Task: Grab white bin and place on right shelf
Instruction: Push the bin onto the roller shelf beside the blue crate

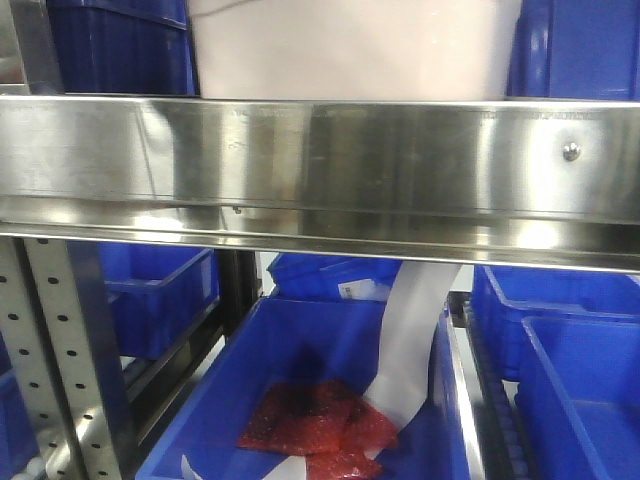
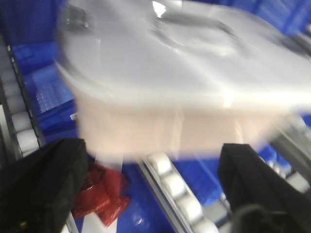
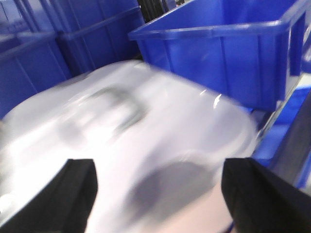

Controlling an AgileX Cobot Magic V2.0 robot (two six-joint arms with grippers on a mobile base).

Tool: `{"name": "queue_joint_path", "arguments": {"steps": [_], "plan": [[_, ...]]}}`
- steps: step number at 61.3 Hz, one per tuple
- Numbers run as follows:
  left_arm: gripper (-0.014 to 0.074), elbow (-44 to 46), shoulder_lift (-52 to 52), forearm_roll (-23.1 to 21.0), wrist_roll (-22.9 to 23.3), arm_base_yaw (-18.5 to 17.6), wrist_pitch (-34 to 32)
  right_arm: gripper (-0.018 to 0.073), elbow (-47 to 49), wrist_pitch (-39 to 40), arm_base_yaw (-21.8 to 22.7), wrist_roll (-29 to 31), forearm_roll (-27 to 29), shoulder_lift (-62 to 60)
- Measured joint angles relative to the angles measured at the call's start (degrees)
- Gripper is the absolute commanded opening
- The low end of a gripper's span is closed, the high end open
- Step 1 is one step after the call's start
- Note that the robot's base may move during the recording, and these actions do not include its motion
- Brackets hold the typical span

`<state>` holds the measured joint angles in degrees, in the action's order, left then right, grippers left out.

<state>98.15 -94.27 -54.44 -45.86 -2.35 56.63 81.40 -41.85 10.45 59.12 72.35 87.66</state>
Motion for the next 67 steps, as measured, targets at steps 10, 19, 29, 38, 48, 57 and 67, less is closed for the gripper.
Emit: {"name": "queue_joint_path", "arguments": {"steps": [10, 19, 29, 38, 48, 57, 67], "plan": [[0.0158, 0.90, 4.42, 0.95, -0.12, 0.00, 7.94, 0.0160, 0.04, -3.28, 0.00, 0.06, -0.99, -5.35], [-0.0110, 1.02, 7.71, 2.20, -0.09, 0.00, 13.82, 0.0072, 0.04, -5.97, 0.00, -0.20, -2.18, -10.67], [-0.0118, 1.02, 9.37, 8.77, 5.72, 0.00, 15.00, 0.0073, -3.43, -5.97, 0.00, -2.91, -6.59, -17.84], [-0.0118, -0.02, 10.84, 21.66, 17.82, 0.00, 15.00, 0.0073, -13.66, -1.99, 0.00, -6.59, -15.67, -26.23], [-0.0118, -5.78, 13.91, 34.95, 27.37, 0.00, 10.63, 0.0073, -27.80, 7.72, 0.00, -10.56, -24.05, -36.97], [-0.0118, -16.62, 20.21, 36.37, 28.47, 0.00, 0.43, 0.0073, -40.36, 15.44, 0.00, -12.08, -26.11, -47.09], [-0.0119, -33.65, 31.97, 33.64, 24.40, 0.00, -15.67, 0.0073, -51.21, 19.87, 0.00, -12.46, -26.25, -59.43]]}}
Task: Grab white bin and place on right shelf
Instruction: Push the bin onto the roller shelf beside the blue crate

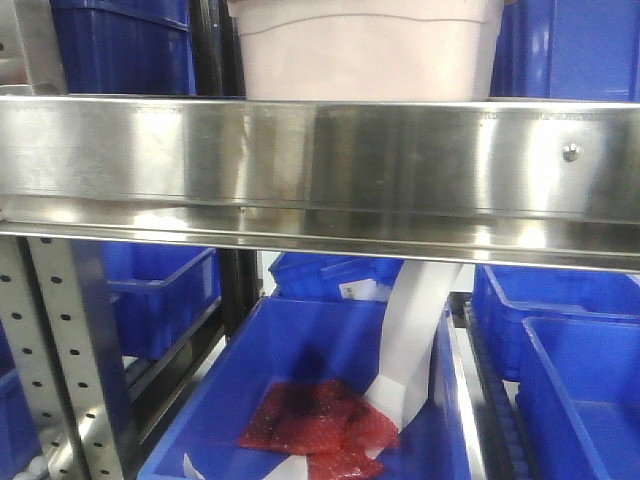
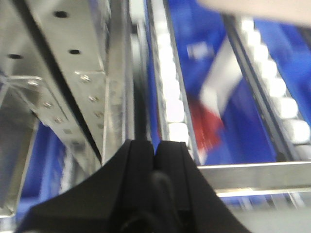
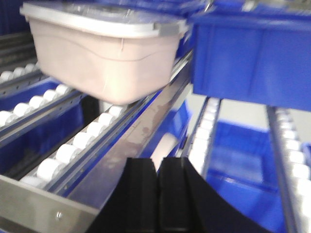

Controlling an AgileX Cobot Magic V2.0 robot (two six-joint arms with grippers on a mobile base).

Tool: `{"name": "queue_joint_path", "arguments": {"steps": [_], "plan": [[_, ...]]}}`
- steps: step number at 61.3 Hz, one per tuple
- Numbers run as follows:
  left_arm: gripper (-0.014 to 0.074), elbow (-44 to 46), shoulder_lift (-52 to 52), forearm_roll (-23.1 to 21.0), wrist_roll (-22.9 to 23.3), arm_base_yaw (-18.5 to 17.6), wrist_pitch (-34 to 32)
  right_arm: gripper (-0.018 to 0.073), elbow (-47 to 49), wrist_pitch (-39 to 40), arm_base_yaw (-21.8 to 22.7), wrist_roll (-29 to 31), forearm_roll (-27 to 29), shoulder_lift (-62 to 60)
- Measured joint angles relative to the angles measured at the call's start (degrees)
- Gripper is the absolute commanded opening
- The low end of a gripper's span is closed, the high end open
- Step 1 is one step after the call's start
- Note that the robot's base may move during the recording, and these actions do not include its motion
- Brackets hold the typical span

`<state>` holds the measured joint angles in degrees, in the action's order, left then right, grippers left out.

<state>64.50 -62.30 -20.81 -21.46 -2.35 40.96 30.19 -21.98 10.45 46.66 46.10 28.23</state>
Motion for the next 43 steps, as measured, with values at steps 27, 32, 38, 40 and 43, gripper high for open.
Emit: {"name": "queue_joint_path", "arguments": {"steps": [27, 32, 38, 40, 43], "plan": [[-0.0119, -32.22, 27.12, -4.69, -3.29, -6.34, -24.86, 0.0073, -7.80, 2.80, 0.00, -0.22, 0.46, -23.25], [-0.0119, -33.25, 31.17, -4.80, -3.29, -6.95, -26.87, 0.0073, -7.89, 2.88, 0.00, -0.22, 0.46, -23.36], [-0.0119, -33.64, 33.96, -4.80, -3.29, -7.05, -27.15, 0.0073, -7.89, 2.87, 0.00, -0.22, 0.46, -23.36], [-0.0119, -33.64, 34.37, -4.80, -3.29, -7.05, -27.27, 0.0073, -7.89, 2.87, 0.00, -0.22, 0.46, -23.36], [-0.0119, -33.64, 34.61, -4.80, -3.29, -7.05, -27.37, 0.0073, -7.89, 2.87, 0.00, -0.22, 0.46, -23.36]]}}
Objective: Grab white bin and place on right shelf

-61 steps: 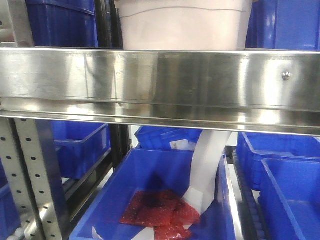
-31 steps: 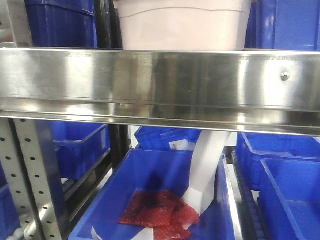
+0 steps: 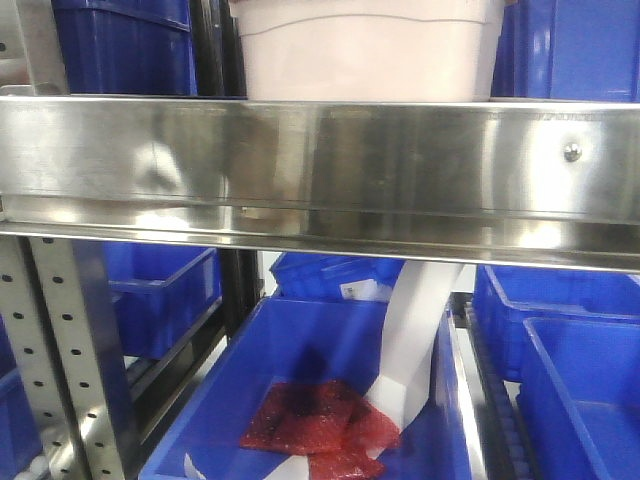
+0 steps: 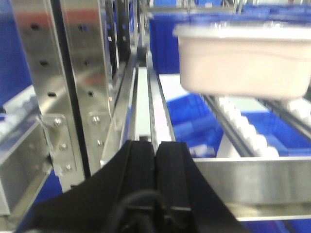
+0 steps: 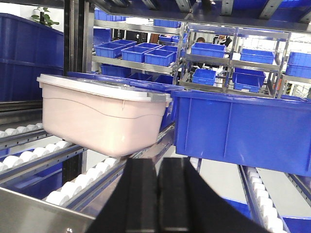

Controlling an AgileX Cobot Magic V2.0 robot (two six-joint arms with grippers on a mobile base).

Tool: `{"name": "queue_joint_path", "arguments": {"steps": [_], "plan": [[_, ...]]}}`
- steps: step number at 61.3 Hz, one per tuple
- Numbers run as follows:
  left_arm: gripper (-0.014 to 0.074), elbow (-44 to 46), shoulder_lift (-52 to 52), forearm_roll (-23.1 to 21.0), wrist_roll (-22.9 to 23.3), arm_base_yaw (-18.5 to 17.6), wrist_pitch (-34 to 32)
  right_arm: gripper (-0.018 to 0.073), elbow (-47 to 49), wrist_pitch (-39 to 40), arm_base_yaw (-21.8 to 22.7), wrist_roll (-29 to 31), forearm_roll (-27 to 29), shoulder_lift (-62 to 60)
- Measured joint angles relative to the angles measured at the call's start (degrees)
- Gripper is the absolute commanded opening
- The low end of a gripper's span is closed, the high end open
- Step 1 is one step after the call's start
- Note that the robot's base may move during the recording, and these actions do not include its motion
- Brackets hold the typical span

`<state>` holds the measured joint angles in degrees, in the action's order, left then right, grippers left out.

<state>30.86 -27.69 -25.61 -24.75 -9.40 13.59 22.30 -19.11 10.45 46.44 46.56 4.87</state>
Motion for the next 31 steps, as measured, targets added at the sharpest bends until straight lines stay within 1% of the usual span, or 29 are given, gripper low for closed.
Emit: {"name": "queue_joint_path", "arguments": {"steps": [28, 31], "plan": [[-0.0119, -0.14, -0.07, -0.04, -0.08, -0.03, -0.02, 0.0073, 0.00, 0.00, 0.00, -0.14, 0.13, 0.00], [-0.0118, -0.40, -0.07, 0.11, 0.87, -0.03, -0.12, 0.0073, 0.00, 0.00, 0.00, -0.13, 0.13, 0.00]]}}
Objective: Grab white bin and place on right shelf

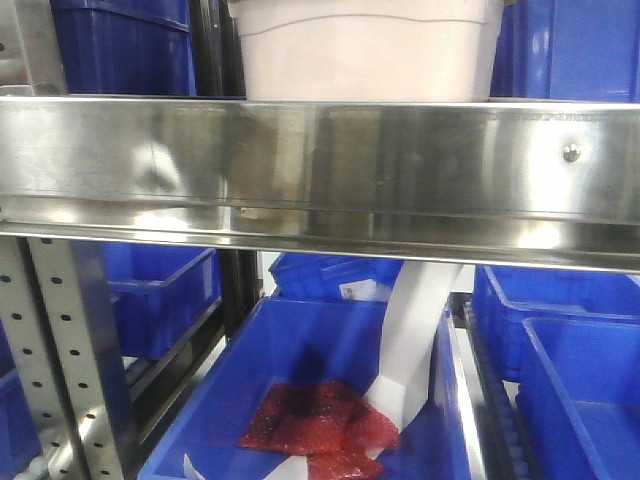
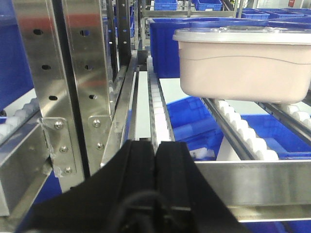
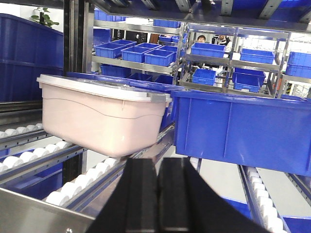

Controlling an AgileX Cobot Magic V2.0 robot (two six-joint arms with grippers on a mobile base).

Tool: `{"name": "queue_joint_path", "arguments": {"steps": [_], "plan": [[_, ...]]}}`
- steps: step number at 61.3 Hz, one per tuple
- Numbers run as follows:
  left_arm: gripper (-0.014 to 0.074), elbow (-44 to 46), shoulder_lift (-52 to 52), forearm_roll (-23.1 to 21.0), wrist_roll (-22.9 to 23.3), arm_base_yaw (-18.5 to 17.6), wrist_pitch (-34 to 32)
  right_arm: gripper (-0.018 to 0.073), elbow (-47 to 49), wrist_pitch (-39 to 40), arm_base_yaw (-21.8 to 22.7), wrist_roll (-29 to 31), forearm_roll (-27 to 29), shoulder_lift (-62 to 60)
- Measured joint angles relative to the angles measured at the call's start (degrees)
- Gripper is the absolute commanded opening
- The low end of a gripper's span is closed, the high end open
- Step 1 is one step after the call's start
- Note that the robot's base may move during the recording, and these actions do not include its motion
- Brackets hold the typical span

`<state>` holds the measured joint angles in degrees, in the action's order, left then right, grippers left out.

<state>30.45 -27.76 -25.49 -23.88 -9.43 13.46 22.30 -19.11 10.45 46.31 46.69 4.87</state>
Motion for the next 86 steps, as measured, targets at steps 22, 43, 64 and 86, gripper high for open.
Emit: {"name": "queue_joint_path", "arguments": {"steps": [22, 43, 64, 86], "plan": [[-0.0118, -11.81, 12.23, 22.11, 24.59, 0.00, 0.10, 0.0073, 0.00, 0.00, 0.00, 0.00, 0.00, 0.00], [-0.0118, -31.77, 27.96, 21.59, 25.21, 0.00, -6.90, 0.0073, 0.00, 0.00, 0.00, 0.00, 0.00, 0.00], [-0.0118, -32.03, 28.42, 21.59, 25.33, 0.00, -9.83, 0.0073, 0.00, 0.00, 0.00, 0.00, 0.04, -0.04], [-0.0119, -32.03, 28.42, 21.49, 25.36, 0.00, -9.83, 0.0073, 0.00, 0.00, 0.00, 0.00, 0.04, -0.04]]}}
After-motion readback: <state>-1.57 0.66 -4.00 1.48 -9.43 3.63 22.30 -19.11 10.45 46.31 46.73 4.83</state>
